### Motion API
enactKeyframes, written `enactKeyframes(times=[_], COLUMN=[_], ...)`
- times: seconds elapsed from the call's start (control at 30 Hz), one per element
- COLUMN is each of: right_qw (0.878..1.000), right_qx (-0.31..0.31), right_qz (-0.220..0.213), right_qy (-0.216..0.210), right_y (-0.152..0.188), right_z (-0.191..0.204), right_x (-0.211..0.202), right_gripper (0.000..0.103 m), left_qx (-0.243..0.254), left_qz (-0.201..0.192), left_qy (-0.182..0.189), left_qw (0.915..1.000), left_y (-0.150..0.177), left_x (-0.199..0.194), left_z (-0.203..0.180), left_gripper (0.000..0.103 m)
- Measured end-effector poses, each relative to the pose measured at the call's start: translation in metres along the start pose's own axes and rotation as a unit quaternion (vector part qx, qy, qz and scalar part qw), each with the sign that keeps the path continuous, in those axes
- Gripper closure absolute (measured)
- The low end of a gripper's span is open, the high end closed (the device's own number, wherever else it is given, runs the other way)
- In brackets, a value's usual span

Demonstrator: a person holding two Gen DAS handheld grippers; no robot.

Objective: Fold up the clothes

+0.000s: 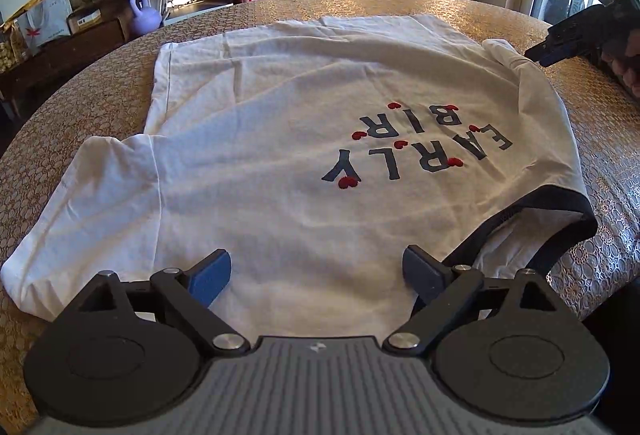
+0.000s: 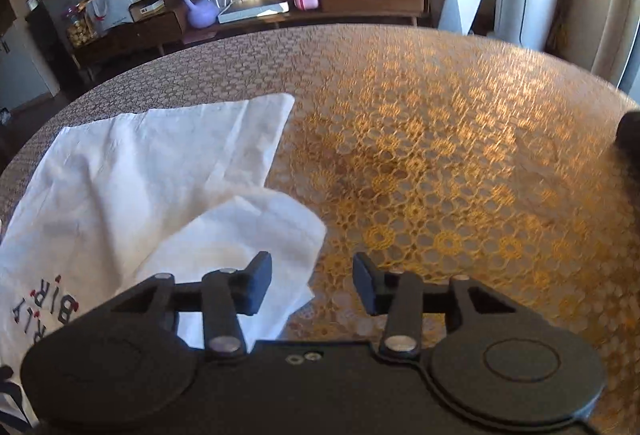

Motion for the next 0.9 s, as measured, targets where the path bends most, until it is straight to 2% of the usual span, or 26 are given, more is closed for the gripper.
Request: enactKeyframes(times=[0.13,0.3,0.5,0.6,0.63,0.77,0.87,0.9], right_qw=[1.000,0.999,0.998,0.998,0.997,0.996,0.994,0.993], right_qx=[0.002,-0.004,-0.013,-0.009,-0.007,0.001,0.014,0.019], right_qz=[0.019,0.028,0.011,-0.009,-0.015,-0.026,-0.038,-0.043], right_qy=[0.004,0.030,0.058,0.069,0.071,0.087,0.099,0.104], right_y=[-0.001,-0.001,-0.002,-0.003,-0.003,0.010,0.024,0.029], right_z=[0.015,0.021,0.023,0.021,0.020,0.009,0.003,0.001], right_x=[0.015,0.020,0.014,-0.003,-0.011,-0.049,-0.081,-0.092], right_gripper=[0.000,0.000,0.000,0.000,0.008,0.008,0.013,0.018], left_qx=[0.000,0.001,0.003,0.005,0.006,0.010,0.014,0.017], left_qz=[0.000,-0.003,-0.005,-0.005,-0.005,-0.007,-0.008,-0.009], left_qy=[0.000,0.004,0.005,0.007,0.008,0.011,0.013,0.014], left_qw=[1.0000,1.0000,1.0000,0.9999,0.9999,0.9999,0.9998,0.9997], left_y=[-0.001,0.000,0.000,-0.001,-0.001,-0.002,-0.002,-0.002], left_x=[0.000,0.000,0.000,0.001,0.001,0.002,0.003,0.002], left_z=[0.000,0.002,0.002,0.003,0.003,0.004,0.004,0.003], left_gripper=[0.009,0.009,0.008,0.008,0.008,0.007,0.007,0.007])
Point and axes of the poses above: each gripper's, at about its wrist camera, not at the fingertips, and x roughly the way its jaws point, z to its left, y to its underside, the point moved 8 cm from there along x, roughly the way its jaws point, and after that the axes turned 7 degrees about -x, right-handed, at the moved point
